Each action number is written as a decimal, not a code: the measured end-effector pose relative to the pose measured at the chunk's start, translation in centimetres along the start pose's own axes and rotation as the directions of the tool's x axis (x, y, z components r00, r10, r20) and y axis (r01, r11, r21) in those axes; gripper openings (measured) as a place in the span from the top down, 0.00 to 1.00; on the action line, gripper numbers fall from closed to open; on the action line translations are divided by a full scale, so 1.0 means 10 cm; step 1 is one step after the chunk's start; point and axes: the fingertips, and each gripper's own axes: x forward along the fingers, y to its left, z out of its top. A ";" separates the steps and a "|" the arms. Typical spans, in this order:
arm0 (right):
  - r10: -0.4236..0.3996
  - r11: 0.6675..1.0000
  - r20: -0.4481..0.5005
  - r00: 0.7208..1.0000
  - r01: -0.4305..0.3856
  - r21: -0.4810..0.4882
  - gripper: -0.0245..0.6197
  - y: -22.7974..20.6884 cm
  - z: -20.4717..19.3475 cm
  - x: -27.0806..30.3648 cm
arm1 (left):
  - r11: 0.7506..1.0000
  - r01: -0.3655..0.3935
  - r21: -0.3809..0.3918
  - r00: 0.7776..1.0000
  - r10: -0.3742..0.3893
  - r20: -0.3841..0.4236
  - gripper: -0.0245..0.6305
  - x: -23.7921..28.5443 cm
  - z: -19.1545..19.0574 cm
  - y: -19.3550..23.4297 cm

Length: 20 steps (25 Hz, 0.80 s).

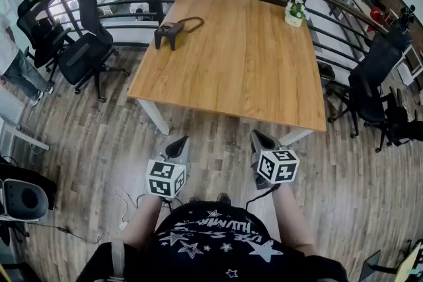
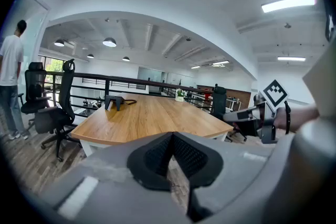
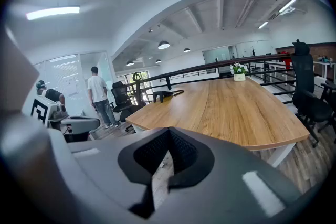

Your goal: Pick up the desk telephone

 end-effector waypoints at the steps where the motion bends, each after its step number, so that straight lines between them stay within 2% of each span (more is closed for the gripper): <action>1: 0.001 1.000 0.000 1.000 -0.001 -0.003 0.96 0.02 0.00 0.00 | 1.000 0.000 -0.004 1.000 0.000 0.000 0.96 -0.02 -0.01 0.02; 11: 0.014 1.000 -0.001 1.000 -0.014 -0.025 0.96 0.13 -0.06 0.00 | 1.000 -0.012 -0.028 1.000 0.012 -0.005 0.96 -0.14 -0.15 0.05; 20: -0.028 0.999 -0.001 1.000 0.028 0.015 0.96 0.35 -0.22 0.18 | 0.998 0.003 -0.056 1.000 -0.005 -0.031 0.96 -0.32 -0.29 0.36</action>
